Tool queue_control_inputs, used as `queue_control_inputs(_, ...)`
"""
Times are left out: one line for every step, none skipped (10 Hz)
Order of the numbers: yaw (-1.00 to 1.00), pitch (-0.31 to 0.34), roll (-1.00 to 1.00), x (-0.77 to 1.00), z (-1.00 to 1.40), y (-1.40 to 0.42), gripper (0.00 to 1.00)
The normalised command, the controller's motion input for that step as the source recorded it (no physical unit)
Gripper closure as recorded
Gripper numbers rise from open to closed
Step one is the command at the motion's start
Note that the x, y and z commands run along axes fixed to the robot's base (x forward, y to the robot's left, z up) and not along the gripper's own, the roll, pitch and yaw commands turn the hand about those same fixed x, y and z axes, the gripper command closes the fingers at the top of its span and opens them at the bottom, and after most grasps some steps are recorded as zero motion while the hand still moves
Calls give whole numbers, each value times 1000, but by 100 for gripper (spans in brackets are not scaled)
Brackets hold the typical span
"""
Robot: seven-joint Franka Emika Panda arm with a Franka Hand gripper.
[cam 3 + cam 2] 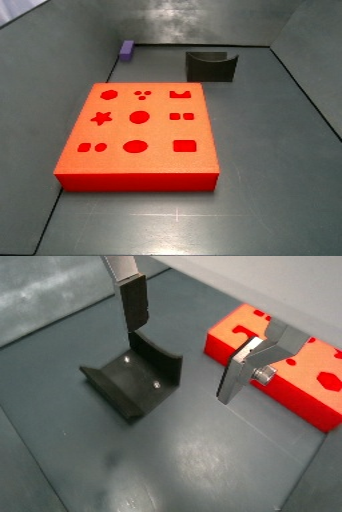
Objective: Pick up the rectangle object. Move up. Place the rectangle object on the fixture. Regrasp the rectangle object. Move to above the board. Insert the rectangle object.
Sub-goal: Pick up the rectangle object.
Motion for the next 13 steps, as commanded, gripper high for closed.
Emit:
queue_control_inputs(0, -269, -60, -960, -609, 523, 0)
queue_control_inputs(0, -256, -53, -949, -551, 540, 0)
queue_control_inputs(-20, -234, -63, -931, -531, 557, 0)
queue_control_inputs(-23, -253, -91, -886, -566, 554, 0)
queue_control_inputs(0, -323, -174, -749, -529, 491, 0)
queue_control_inputs(0, -300, -181, -649, -551, 403, 0)
queue_control_inputs(-77, -163, -224, -223, -649, 291, 0)
queue_control_inputs(-169, -77, -236, -9, -626, 191, 0)
queue_control_inputs(-146, 0, -173, 94, -540, 46, 0)
queue_control_inputs(-160, 0, -239, 23, -526, 149, 0)
queue_control_inputs(-131, -4, -259, 0, -597, 251, 0)
queue_control_inputs(-80, -46, -281, -29, -606, 320, 0)
queue_control_inputs(-3, -79, -267, 0, -629, 417, 0)
